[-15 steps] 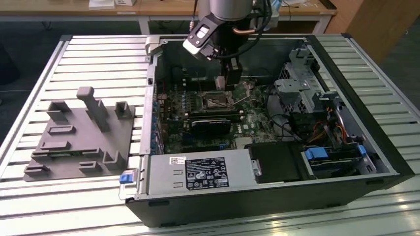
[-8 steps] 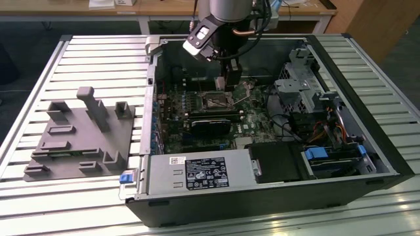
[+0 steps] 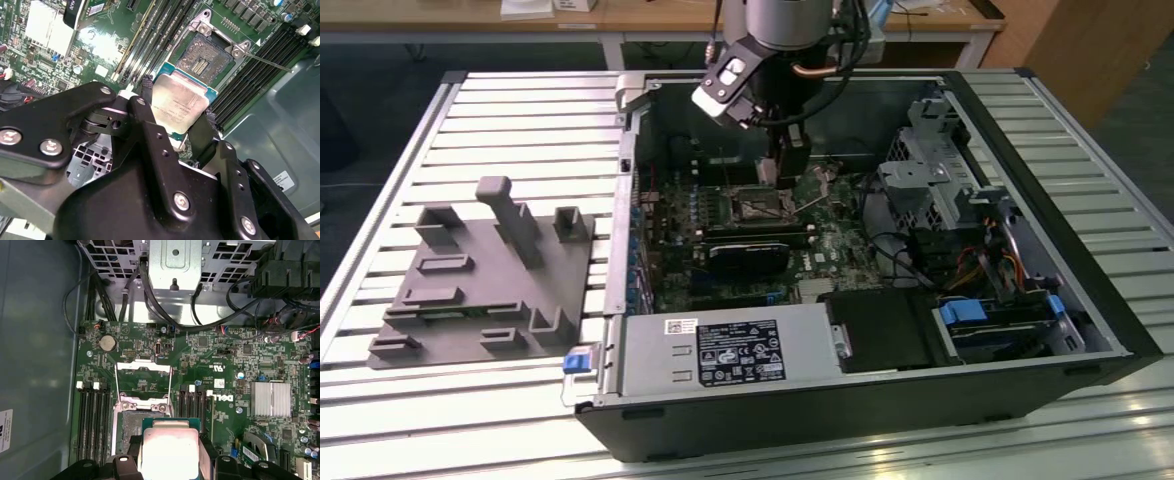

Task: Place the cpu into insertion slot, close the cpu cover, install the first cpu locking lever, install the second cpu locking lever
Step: 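Place the cpu into insertion slot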

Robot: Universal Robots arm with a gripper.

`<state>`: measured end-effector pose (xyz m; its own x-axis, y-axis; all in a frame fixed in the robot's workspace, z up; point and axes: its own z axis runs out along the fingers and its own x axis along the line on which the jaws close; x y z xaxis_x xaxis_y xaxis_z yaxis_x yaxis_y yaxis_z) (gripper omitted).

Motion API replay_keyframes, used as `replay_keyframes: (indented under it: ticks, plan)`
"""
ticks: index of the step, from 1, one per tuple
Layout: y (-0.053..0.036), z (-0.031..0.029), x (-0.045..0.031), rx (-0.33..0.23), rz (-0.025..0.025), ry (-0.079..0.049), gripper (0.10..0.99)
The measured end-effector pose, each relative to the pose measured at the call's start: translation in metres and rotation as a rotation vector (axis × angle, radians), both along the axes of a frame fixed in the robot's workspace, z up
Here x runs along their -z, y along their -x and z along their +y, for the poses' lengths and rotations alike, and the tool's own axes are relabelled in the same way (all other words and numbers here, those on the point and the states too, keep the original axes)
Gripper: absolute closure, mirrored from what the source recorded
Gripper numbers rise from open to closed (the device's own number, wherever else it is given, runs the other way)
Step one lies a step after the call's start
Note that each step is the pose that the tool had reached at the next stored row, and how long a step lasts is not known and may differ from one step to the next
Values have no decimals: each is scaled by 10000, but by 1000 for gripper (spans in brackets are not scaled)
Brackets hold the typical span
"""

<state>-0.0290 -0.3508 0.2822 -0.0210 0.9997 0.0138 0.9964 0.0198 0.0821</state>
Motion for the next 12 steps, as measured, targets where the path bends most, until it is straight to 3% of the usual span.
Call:
replay_keyframes:
  ticks: [12]
  plan:
    - [0,20,67,0,0,0,553]
